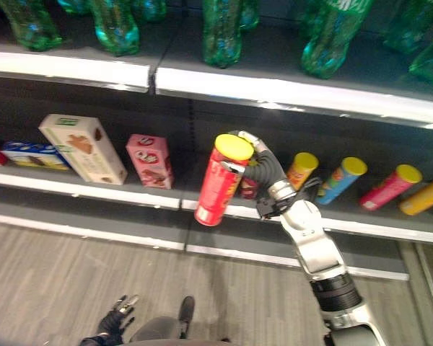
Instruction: Put the goods on the table back onto the shelves and tidy them up.
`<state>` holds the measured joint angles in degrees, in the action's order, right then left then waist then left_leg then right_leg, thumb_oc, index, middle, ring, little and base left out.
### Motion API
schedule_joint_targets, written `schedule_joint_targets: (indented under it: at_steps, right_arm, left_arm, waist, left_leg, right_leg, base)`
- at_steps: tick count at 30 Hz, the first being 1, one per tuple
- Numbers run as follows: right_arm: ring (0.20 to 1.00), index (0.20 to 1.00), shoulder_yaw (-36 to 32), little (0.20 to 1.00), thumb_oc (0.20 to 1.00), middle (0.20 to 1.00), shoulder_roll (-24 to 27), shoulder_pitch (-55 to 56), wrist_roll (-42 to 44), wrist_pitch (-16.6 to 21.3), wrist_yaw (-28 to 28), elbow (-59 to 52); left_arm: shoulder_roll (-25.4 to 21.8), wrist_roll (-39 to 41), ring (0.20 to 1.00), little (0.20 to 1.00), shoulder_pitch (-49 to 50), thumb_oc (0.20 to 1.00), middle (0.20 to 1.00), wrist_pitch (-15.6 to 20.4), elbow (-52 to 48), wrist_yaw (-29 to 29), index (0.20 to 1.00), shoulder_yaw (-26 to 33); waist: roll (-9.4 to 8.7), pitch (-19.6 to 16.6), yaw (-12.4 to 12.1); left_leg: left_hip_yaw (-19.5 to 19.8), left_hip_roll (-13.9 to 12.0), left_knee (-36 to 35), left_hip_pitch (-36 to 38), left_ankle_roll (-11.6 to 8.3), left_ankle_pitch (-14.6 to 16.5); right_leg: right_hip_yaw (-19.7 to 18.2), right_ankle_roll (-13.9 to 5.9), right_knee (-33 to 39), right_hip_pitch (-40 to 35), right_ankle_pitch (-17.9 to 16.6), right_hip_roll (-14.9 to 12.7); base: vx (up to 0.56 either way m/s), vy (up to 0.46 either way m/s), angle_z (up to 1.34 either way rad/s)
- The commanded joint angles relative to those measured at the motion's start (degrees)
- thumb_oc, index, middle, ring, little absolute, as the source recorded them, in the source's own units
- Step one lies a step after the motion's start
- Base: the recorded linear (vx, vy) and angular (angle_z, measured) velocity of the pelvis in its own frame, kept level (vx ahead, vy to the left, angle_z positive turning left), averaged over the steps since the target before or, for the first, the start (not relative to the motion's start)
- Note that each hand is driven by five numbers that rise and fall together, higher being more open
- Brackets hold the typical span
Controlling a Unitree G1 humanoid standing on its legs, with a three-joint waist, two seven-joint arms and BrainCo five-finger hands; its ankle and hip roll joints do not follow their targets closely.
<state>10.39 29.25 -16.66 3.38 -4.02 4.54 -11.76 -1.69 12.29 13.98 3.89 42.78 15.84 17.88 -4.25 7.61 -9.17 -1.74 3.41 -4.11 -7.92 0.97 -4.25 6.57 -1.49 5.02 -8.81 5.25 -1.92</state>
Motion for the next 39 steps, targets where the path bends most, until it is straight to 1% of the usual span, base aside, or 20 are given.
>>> schedule_joint_targets:
  at_steps: [1, 2, 3, 5, 6, 7, 8, 9, 10, 11, 12, 13, 14, 15, 17, 21, 27, 35, 38, 39]
  right_arm:
    - [0.200, 0.200, -4.35, 0.200, 0.200, 0.200, -4.58, -1.65, 0.74, 5.11, 0.35, -5.10]
    - [0.200, 0.200, -4.35, 0.200, 0.200, 0.200, -4.61, -1.63, 0.73, 5.12, 0.36, -5.09]
    - [0.200, 0.200, -3.92, 0.200, 0.200, 0.200, -4.88, -1.83, 0.66, 5.05, 0.48, -4.84]
    - [0.200, 0.200, -3.58, 0.200, 0.200, 0.200, -5.36, -2.52, 1.11, 4.95, 0.31, -4.38]
    - [0.200, 0.200, -1.08, 0.200, 0.200, 0.200, -3.96, -6.01, 1.62, 4.22, 0.01, -4.08]
    - [0.200, 0.200, -0.47, 0.200, 0.200, 0.200, -3.73, -7.31, 1.60, 4.11, 0.02, -3.93]
    - [0.200, 0.200, 0.07, 0.200, 0.200, 0.200, -3.38, -8.90, 1.46, 4.02, 0.04, -3.88]
    - [0.200, 0.200, 0.11, 0.200, 0.200, 0.200, -3.36, -8.99, 1.46, 4.03, 0.03, -3.83]
    - [0.200, 0.200, -0.86, 0.200, 0.200, 0.200, -3.07, -9.55, 1.21, 4.02, -0.11, -4.01]
    - [0.200, 0.200, -1.57, 0.200, 0.200, 0.200, -1.96, -11.48, 0.42, 3.83, -1.08, -3.80]
    - [0.200, 0.200, -1.57, 0.200, 0.200, 0.200, -1.96, -11.55, 0.42, 3.84, -1.09, -3.76]
    - [0.200, 0.200, -1.57, 0.200, 0.200, 0.200, -1.50, -14.20, -0.38, 3.68, -2.46, -3.63]
    - [0.200, 0.200, -1.58, 0.200, 0.200, 0.200, -1.50, -14.32, -0.38, 3.71, -2.46, -3.56]
    - [0.200, 0.200, -0.58, 0.200, 0.200, 0.200, -0.01, -17.65, -1.57, 3.14, -3.41, -3.18]
    - [0.200, 0.200, -0.86, 0.200, 0.200, 0.200, 1.61, -18.74, -1.89, 2.72, -3.65, -3.34]
    - [0.200, 0.200, -1.54, 0.200, 0.200, 0.200, 4.09, -19.84, -2.57, 2.41, -4.43, -4.16]
    - [0.200, 0.200, -1.58, 0.200, 0.200, 0.200, 6.67, -21.92, -3.47, 1.78, -5.02, -4.53]
    - [0.200, 0.200, 3.55, 0.200, 0.200, 0.200, 10.65, -31.39, -5.16, -0.11, -5.54, -1.13]
    - [0.200, 0.200, 6.85, 0.200, 0.200, 0.200, 12.60, -39.09, -7.42, -0.93, -6.65, 3.28]
    - [0.200, 0.200, 7.07, 0.200, 0.200, 0.200, 12.61, -39.41, -7.39, -0.87, -6.69, 3.48]
  left_arm:
    - [-3.08, -0.54, 1.000, 1.000, -0.80, 1.000, 1.000, 0.93, -0.70, 0.69, 1.000, -3.46]
    - [-3.11, -0.53, 1.000, 1.000, -0.77, 1.000, 1.000, 0.93, -0.70, 0.70, 1.000, -3.46]
    - [-3.71, -0.50, 1.000, 1.000, -0.51, 1.000, 1.000, 0.96, -0.77, 0.92, 1.000, -3.41]
    - [-4.80, -0.21, 1.000, 1.000, -0.51, 1.000, 1.000, 0.67, -1.35, 1.15, 1.000, -3.84]
    - [-5.12, -0.30, 1.000, 1.000, -0.51, 1.000, 1.000, 0.23, -1.44, 1.73, 1.000, -4.68]
    - [-5.07, -0.16, 1.000, 1.000, -0.47, 1.000, 1.000, 0.23, -1.85, 1.91, 1.000, -4.67]
    - [-5.20, 0.00, 1.000, 1.000, -0.76, 1.000, 1.000, 0.22, -1.83, 1.75, 1.000, -4.73]
    - [-5.15, 0.00, 1.000, 1.000, -0.78, 1.000, 1.000, 0.19, -1.87, 1.73, 1.000, -4.71]
    - [-5.61, 0.25, 1.000, 1.000, -1.19, 1.000, 1.000, 0.08, -1.68, 1.73, 1.000, -5.79]
    - [-7.05, 0.91, 1.000, 1.000, -1.90, 1.000, 1.000, 0.03, -2.03, 1.95, 1.000, -7.74]
    - [-7.05, 0.92, 1.000, 1.000, -1.93, 1.000, 1.000, 0.01, -2.04, 1.95, 1.000, -7.74]
    - [-8.94, 1.32, 1.000, 1.000, -3.02, 1.000, 1.000, 0.06, -2.12, 1.77, 1.000, -8.78]
    - [-8.94, 1.32, 1.000, 1.000, -3.10, 1.000, 1.000, 0.04, -2.12, 1.76, 1.000, -8.75]
    - [-11.33, 2.33, 1.000, 1.000, -3.70, 1.000, 1.000, -0.05, -1.82, 1.14, 1.000, -7.92]
    - [-11.92, 2.68, 1.000, 1.000, -3.86, 1.000, 1.000, 0.00, -1.53, 1.04, 1.000, -7.42]
    - [-10.56, 3.52, 1.000, 1.000, -3.73, 1.000, 1.000, 0.27, -1.15, 1.15, 1.000, -6.69]
    - [-8.54, 4.19, 1.000, 1.000, -3.57, 1.000, 1.000, 0.36, -2.37, 1.64, 1.000, -7.31]
    - [-9.39, 5.27, 1.000, 1.000, -4.49, 1.000, 1.000, 0.44, -2.64, 2.01, 1.000, -7.29]
    - [-9.67, 6.23, 1.000, 1.000, -4.94, 1.000, 1.000, 0.28, -3.76, 2.40, 1.000, -7.60]
    - [-9.55, 6.24, 1.000, 1.000, -5.02, 1.000, 1.000, 0.26, -3.77, 2.39, 1.000, -7.54]
  waist:
    - [0.01, 1.40, 0.79]
    - [-0.01, 1.29, 0.72]
    - [-0.24, 0.85, 0.22]
    - [-0.64, 1.04, -0.25]
    - [0.95, 1.58, -0.23]
    - [1.83, 1.44, -0.31]
    - [2.76, 1.26, -0.23]
    - [2.82, 1.33, -0.42]
    - [3.92, 0.95, 0.42]
    - [4.95, 1.34, 1.17]
    - [4.87, 1.29, 1.24]
    - [5.38, 3.20, 1.48]
    - [5.33, 3.22, 1.36]
    - [4.90, 5.67, 1.05]
    - [4.41, 6.81, 0.74]
    - [4.25, 8.90, 1.10]
    - [4.36, 11.00, 1.64]
    - [5.48, 15.42, 2.32]
    - [7.31, 17.94, 2.27]
    - [7.39, 18.04, 2.35]
  left_leg:
    - [2.17, -8.36, -0.89, 7.98, -0.31, 2.40]
    - [2.11, -8.41, -0.89, 7.93, -0.33, 2.44]
    - [2.76, -10.14, -0.89, 7.26, 0.03, 2.59]
    - [3.86, -14.83, -0.89, 4.69, 0.04, 1.01]
    - [6.66, -20.41, -0.89, 3.99, -1.03, -1.44]
    - [7.97, -20.36, -0.63, 5.06, -1.54, -1.84]
    - [7.82, -20.06, -0.46, 5.72, -2.25, -1.76]
    - [7.57, -20.14, -0.47, 5.88, -2.27, -1.69]
    - [5.18, -20.01, -0.83, 5.84, -3.04, -1.87]
    - [5.54, -18.03, -0.89, 5.06, -3.61, -1.59]
    - [5.59, -17.92, -0.89, 4.93, -3.57, -1.61]
    - [4.78, -17.27, -0.89, 4.35, -3.74, -1.44]
    - [4.63, -17.24, -0.89, 4.34, -3.72, -1.43]
    - [4.55, -16.91, -0.89, 3.59, -3.58, -0.35]
    - [4.61, -16.62, -0.89, 3.56, -3.79, -0.42]
    - [5.05, -16.58, -0.89, 3.59, -3.83, 0.11]
    - [5.35, -17.65, -0.89, 4.08, -4.09, -0.03]
    - [5.64, -19.25, -0.89, 3.96, -4.48, -1.07]
    - [5.69, -19.72, -0.89, 3.15, -4.64, -1.48]
    - [5.67, -19.74, -0.89, 3.14, -4.64, -1.50]
  right_leg:
    - [-4.55, 0.22, -0.02, 2.37, -10.13, -1.28]
    - [-4.61, 0.24, -0.02, 2.46, -10.14, -1.24]
    - [-4.83, 0.15, -0.02, 3.01, -9.65, -1.74]
    - [-5.12, -0.51, -0.02, 3.44, -9.66, -3.42]
    - [-5.75, -1.07, -0.02, 3.32, -11.28, -7.43]
    - [-6.51, -0.80, -0.02, 3.66, -11.95, -8.00]
    - [-7.16, -0.21, -0.02, 4.17, -12.16, -8.86]
    - [-7.39, -0.20, -0.02, 4.19, -12.18, -8.81]
    - [-7.25, 0.36, -0.02, 4.70, -12.24, -10.37]
    - [-6.50, 0.44, -0.02, 6.41, -11.30, -13.13]
    - [-6.43, 0.40, -0.02, 6.48, -11.28, -13.24]
    - [-6.64, 0.24, -0.02, 9.34, -10.49, -14.40]
    - [-6.79, 0.22, -0.02, 9.47, -10.51, -14.44]
    - [-7.38, 0.09, -0.02, 12.35, -9.91, -14.66]
    - [-7.19, 0.17, -0.02, 12.60, -9.37, -14.73]
    - [-7.41, -0.04, -0.02, 12.05, -9.28, -14.31]
    - [-7.36, -0.54, -0.02, 11.00, -9.98, -13.46]
    - [-7.45, -1.02, -1.46, 10.44, -11.10, -12.74]
    - [-8.10, -1.22, -4.15, 12.45, -10.98, -13.08]
    - [-8.15, -1.22, -4.29, 12.55, -10.92, -13.05]
  base:
    - [-0.03, 0.003, 0.76]
    - [-0.05, -0.004, 0.29]
    - [-0.03, -0.008, -0.23]
    - [-0.02, 0.191, -0.47]
    - [0.01, 0.472, -0.16]
    - [-0.01, 0.577, -0.22]
    - [-0.04, 0.257, -0.51]
    - [-0.04, 0.315, -1.00]
    - [-0.04, 0.443, -1.08]
    - [-0.04, 0.445, -0.62]
    - [-0.14, 0.459, 0.06]
    - [-0.10, 0.192, 0.50]
    - [-0.24, 0.259, 0.00]
    - [-0.15, 0.074, -0.43]
    - [-0.08, 0.034, -0.39]
    - [0.01, -0.025, 0.11]
    - [0.01, -0.070, -0.05]
    - [-0.01, -0.062, -0.03]
    - [-0.01, -0.005, -0.01]
    - [0.00, 0.000, 0.00]
